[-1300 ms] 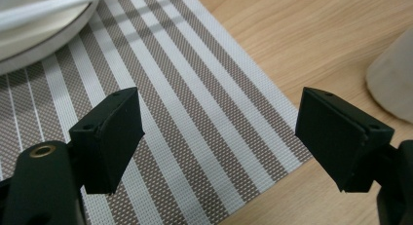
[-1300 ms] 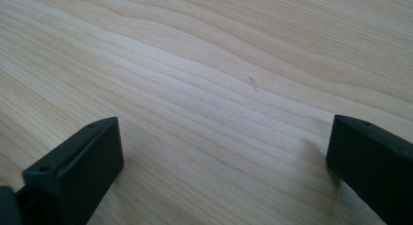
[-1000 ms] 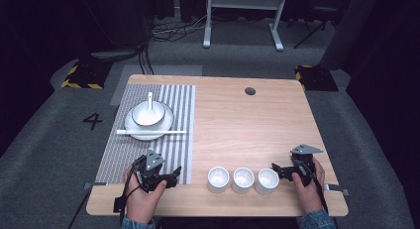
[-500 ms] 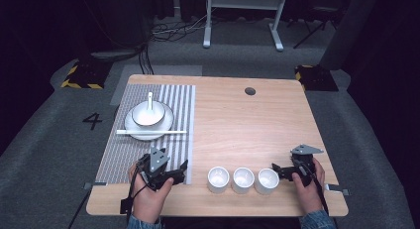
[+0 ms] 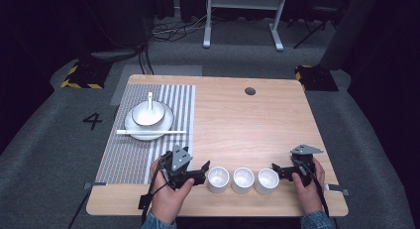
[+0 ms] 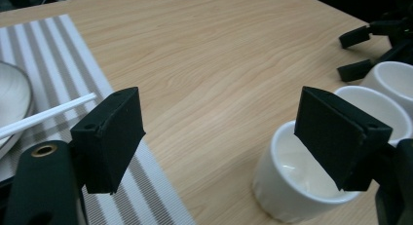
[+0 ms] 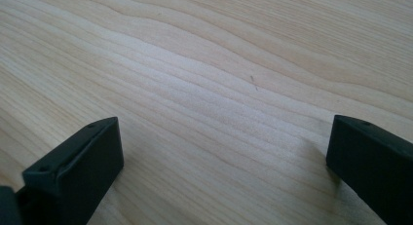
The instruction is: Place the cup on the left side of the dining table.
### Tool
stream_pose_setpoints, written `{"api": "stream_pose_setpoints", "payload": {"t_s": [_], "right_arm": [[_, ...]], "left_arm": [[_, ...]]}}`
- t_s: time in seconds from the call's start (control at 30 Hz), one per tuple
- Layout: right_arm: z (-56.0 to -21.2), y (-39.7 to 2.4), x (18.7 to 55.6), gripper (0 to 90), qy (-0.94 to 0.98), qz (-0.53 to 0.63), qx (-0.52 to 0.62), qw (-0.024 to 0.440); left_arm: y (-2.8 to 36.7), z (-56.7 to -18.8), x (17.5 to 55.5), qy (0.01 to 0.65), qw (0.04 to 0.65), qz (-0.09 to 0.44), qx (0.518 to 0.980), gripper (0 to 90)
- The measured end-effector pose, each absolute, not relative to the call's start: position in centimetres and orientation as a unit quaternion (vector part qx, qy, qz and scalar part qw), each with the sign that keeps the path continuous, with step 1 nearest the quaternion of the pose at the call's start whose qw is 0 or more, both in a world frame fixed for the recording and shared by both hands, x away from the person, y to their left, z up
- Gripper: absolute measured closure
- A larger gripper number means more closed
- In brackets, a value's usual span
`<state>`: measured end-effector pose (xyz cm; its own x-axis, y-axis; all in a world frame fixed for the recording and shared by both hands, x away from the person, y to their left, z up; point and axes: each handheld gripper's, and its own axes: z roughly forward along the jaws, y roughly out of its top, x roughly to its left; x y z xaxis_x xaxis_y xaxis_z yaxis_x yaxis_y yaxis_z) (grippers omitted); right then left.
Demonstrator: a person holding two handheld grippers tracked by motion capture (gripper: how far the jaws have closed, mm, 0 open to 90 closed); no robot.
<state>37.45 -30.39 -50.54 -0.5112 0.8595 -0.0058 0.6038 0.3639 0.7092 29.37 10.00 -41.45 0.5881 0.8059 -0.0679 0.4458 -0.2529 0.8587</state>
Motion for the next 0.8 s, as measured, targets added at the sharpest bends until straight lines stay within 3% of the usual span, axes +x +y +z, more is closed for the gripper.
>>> {"api": "stream_pose_setpoints", "payload": {"t_s": [0.4,0.8], "right_arm": [[-50.5,-30.4,37.5,0.1,0.803,0.332,0.456,0.192],[-50.5,-30.4,37.5,0.1,0.803,0.333,0.456,0.192]], "left_arm": [[6.9,-41.2,28.2,0.364,0.481,0.176,0.778,17.3],[5.1,-42.8,27.8,0.378,0.47,0.176,0.778,15.7]]}}
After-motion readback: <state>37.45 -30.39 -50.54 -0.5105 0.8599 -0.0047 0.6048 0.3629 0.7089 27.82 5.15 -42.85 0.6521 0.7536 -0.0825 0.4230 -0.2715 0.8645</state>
